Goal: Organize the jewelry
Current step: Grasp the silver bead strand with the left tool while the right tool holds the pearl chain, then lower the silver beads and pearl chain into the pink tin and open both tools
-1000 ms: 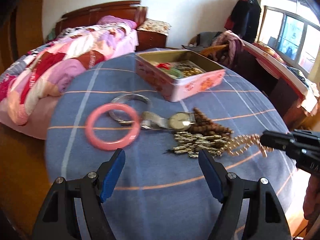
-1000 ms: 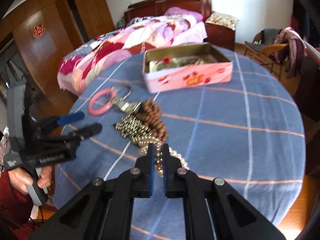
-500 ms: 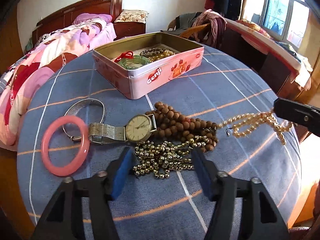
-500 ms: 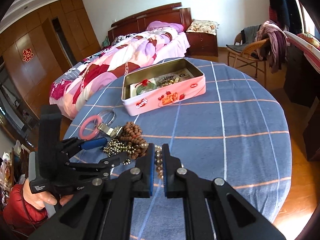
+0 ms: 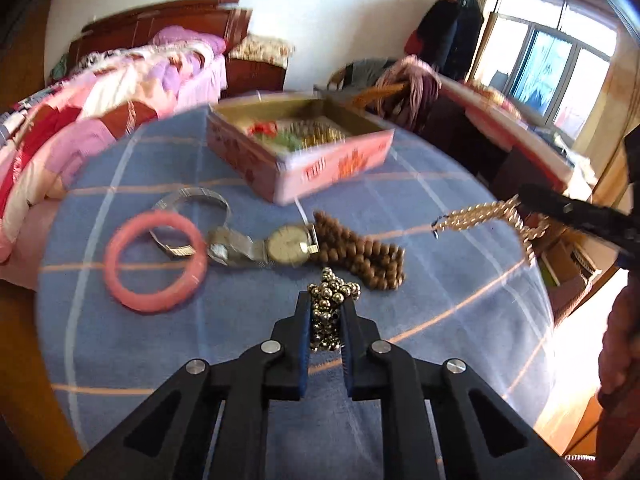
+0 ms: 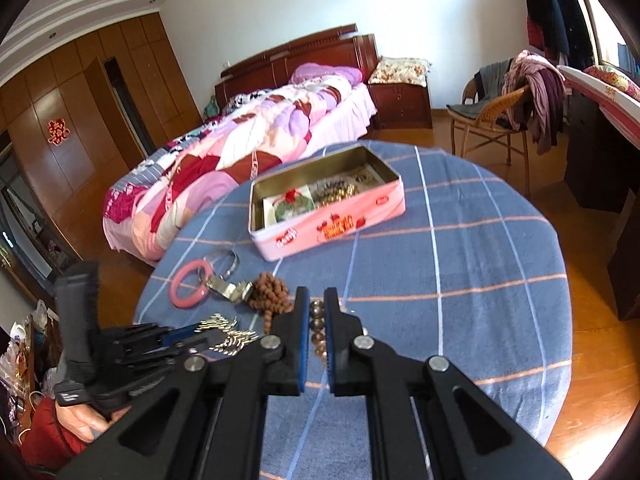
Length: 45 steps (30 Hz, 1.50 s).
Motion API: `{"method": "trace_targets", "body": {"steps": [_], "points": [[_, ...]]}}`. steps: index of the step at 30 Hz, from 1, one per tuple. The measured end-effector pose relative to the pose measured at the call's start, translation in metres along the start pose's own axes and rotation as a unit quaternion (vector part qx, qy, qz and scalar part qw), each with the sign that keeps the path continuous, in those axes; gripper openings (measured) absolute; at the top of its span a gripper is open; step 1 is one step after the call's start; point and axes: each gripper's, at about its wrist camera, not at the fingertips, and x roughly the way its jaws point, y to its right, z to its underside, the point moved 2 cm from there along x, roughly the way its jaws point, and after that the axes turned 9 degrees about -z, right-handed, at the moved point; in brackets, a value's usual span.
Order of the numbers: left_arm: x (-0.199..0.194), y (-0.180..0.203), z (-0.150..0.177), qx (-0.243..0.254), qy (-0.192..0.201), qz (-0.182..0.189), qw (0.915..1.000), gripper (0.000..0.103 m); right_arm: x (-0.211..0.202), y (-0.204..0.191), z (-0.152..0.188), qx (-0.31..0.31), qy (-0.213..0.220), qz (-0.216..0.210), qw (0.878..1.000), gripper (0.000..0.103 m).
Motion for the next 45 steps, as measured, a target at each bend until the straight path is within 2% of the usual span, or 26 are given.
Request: {"method": "trace_targets", "body": {"steps": [7, 19, 30, 35, 39, 45], "points": [[-0.023, -0.013, -0.021, -0.023, 0.047, -0.013, 0.9985, 0.012, 0.003, 0.003, -0.012, 0.015, 0.012, -0.011, 1.0, 0.01], [-0.016, 0.0, -0.033, -0.013, 0.058, -0.005, 0.9982, 0.012, -0.001, 0.008, -0.028, 0.022, 0.031, -0.022, 0.999, 0.01], [-0.003, -0.001, -0.075, -0.019, 0.081, -0.012, 0.9964, 0.012, 0.014, 0.006, -0.078, 0.002, 0.063, -0.025, 0.998, 0.01], [0.01, 0.0, -0.106, -0.024, 0.103, -0.009, 0.9944, 0.012, 0.032, 0.009, -0.109, 0.005, 0.081, -0.046, 0.996, 0.01], [0.029, 0.0, -0.129, -0.032, 0.11, -0.01, 0.9934, 0.012, 0.055, 0.016, -0.128, 0.012, 0.094, -0.044, 0.995, 0.01], [0.068, -0.004, -0.154, -0.054, 0.102, -0.024, 0.993, 0.012, 0.101, 0.045, -0.133, 0.057, 0.095, -0.056, 0.992, 0.01]]}}
